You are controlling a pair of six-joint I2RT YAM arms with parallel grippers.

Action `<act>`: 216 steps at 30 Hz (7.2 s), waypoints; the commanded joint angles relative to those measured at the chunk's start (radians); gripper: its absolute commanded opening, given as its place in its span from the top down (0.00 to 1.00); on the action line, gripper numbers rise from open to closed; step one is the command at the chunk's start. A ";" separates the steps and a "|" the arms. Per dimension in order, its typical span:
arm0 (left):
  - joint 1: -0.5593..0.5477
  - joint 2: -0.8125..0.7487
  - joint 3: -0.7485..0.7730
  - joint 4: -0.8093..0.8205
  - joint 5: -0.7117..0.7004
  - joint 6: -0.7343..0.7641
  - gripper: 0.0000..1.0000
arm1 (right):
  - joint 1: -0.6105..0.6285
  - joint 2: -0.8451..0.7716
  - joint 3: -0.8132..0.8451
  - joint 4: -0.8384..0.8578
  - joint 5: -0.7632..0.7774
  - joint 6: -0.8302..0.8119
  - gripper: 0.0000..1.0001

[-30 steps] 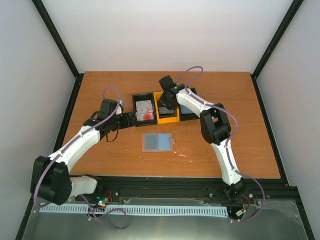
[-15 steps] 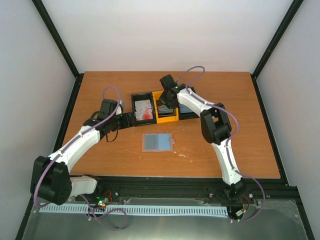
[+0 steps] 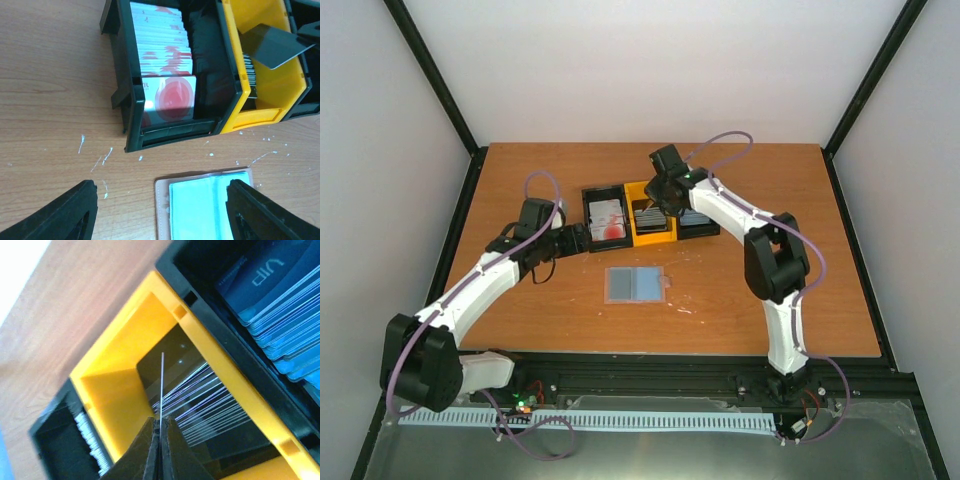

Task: Put the credit cards into the card holder
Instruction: Pick up the credit card from the storage box, then insert the credit card into the card holder.

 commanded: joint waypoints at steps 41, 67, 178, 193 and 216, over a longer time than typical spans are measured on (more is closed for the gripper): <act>-0.059 -0.018 0.025 1.003 0.488 -0.651 0.32 | -0.033 -0.798 -0.723 0.958 -0.652 0.128 0.97; -0.061 -0.073 0.064 0.707 0.720 -0.301 0.99 | -0.063 -0.816 -0.548 0.359 -0.903 -0.666 0.37; -0.129 0.300 -0.139 0.059 0.236 -0.205 0.94 | 0.085 -0.276 -0.933 0.639 -0.690 -0.397 0.97; -0.129 0.288 -0.142 0.062 0.232 -0.205 0.94 | 0.092 -0.220 -0.887 0.659 -0.766 -0.368 0.97; -0.128 0.254 -0.136 0.039 0.194 -0.201 0.89 | 0.124 -0.371 -0.848 0.479 -0.574 -0.395 0.57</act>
